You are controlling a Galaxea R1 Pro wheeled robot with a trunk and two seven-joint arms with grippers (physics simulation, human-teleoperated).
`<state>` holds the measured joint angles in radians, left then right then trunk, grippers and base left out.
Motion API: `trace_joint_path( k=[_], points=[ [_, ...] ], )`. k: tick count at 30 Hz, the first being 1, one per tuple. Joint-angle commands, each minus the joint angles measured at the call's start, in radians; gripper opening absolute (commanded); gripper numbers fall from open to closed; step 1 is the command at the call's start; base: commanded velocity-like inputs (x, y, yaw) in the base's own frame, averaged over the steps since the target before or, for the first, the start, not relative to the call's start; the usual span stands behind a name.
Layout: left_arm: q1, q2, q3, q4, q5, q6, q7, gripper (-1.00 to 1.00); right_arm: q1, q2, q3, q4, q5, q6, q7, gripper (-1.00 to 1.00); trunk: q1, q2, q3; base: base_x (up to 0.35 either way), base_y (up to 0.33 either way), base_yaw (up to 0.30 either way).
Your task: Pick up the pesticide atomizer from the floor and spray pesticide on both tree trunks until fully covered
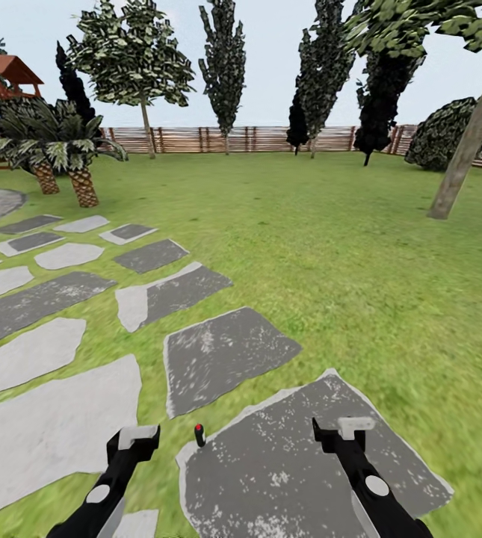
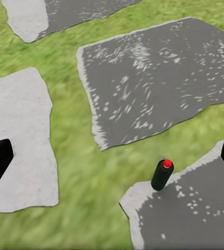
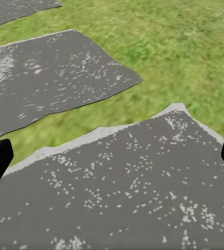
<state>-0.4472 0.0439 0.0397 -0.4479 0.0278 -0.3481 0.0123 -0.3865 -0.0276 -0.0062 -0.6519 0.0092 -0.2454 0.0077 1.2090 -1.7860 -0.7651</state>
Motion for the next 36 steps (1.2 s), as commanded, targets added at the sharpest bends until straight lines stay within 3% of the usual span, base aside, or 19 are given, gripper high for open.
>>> trace_joint_path(
  k=[1, 9, 36],
  points=[
    [0.0, 0.0, 0.0, 0.0, -0.001, 0.0, 0.0, 1.0, 0.0, 0.0, 0.0, 0.0, 0.0, 0.0, 0.0, 1.0, 0.0, 0.0, -0.001, 0.022, 0.0, 0.126],
    [0.001, -0.003, -0.001, 0.0, -0.002, -0.006, 0.001, 1.0, 0.0, 0.0, 0.0, -0.001, 0.0, -0.001, 0.0, 1.0, 0.0, 0.0, -0.012, 0.048, -0.075, 0.126],
    [0.001, -0.003, 0.0, 0.002, 0.0, -0.005, 0.001, 1.0, 0.0, 0.001, 0.001, -0.002, 0.0, 0.0, 0.0, 1.0, 0.0, 0.0, -0.017, 0.077, -0.264, 0.017]
  ],
)
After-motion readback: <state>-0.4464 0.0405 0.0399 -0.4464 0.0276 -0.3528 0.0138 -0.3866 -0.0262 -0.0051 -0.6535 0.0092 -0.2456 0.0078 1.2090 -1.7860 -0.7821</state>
